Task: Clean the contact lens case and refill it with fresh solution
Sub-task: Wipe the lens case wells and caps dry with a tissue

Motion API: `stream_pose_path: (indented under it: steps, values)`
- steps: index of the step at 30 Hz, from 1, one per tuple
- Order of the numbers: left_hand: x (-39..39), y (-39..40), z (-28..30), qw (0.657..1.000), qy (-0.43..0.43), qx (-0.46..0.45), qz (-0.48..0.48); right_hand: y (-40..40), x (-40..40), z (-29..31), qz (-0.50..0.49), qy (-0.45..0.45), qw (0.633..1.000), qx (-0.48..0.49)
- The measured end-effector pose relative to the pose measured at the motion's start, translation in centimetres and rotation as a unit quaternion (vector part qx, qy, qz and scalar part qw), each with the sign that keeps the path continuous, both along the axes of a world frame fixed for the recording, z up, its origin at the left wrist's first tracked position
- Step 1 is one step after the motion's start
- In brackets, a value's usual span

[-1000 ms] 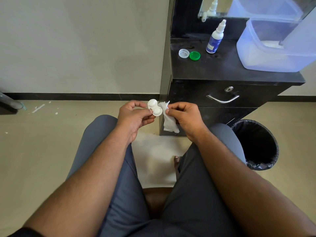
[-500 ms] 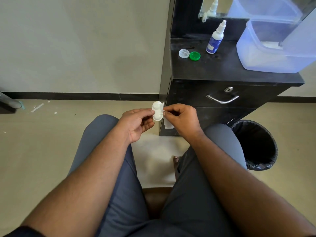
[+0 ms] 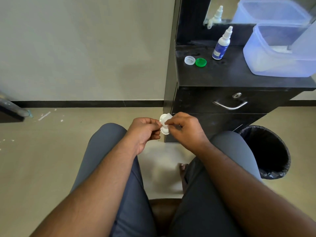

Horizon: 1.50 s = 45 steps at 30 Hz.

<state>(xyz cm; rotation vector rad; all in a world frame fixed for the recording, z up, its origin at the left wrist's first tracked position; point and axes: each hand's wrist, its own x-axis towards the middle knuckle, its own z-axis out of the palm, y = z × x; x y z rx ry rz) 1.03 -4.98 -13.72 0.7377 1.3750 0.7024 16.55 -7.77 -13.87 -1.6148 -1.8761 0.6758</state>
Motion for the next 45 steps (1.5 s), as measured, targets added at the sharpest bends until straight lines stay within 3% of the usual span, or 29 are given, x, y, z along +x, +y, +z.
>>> stream_pose_path:
  steps: [4,9,16,20,24,29,33,38,42,45]
  values:
    - [0.1,0.0,0.1,0.998,0.06,0.024,0.009,0.0,-0.5,0.2,0.074,-0.105,0.99,0.055]
    - [0.0,0.2,0.0,0.993,0.098,0.042,0.057,0.1,-1.2,0.1,0.161,-0.163,0.972,0.049]
    - [0.3,0.2,0.0,0.993,0.094,0.042,0.058,0.8,-0.7,-0.4,0.05,-0.154,0.985,0.051]
    - [0.1,0.1,-0.2,0.992,0.101,0.033,0.062,0.0,-1.4,-0.2,0.105,-0.149,0.981,0.06]
    - [0.2,0.2,-0.1,0.993,0.089,0.028,0.066,0.5,-0.9,-0.4,0.052,-0.162,0.984,0.056]
    - [0.1,0.1,-0.2,0.994,0.09,0.025,0.061,-0.3,-1.6,-0.2,0.099,-0.164,0.979,0.071]
    - [0.3,0.0,-0.2,0.995,0.086,0.024,0.053,0.4,-1.0,-0.5,0.05,-0.163,0.984,0.057]
    - [0.2,0.2,-0.1,0.995,0.081,0.021,0.056,0.1,-1.3,-0.4,0.103,-0.141,0.982,0.077]
    - [0.4,0.2,-0.1,0.996,0.074,0.022,0.05,0.3,-0.8,-0.5,0.063,-0.137,0.984,0.092]
    - [0.3,0.2,-0.2,0.996,0.08,0.017,0.04,0.1,-1.0,-0.4,0.11,-0.155,0.976,0.109]
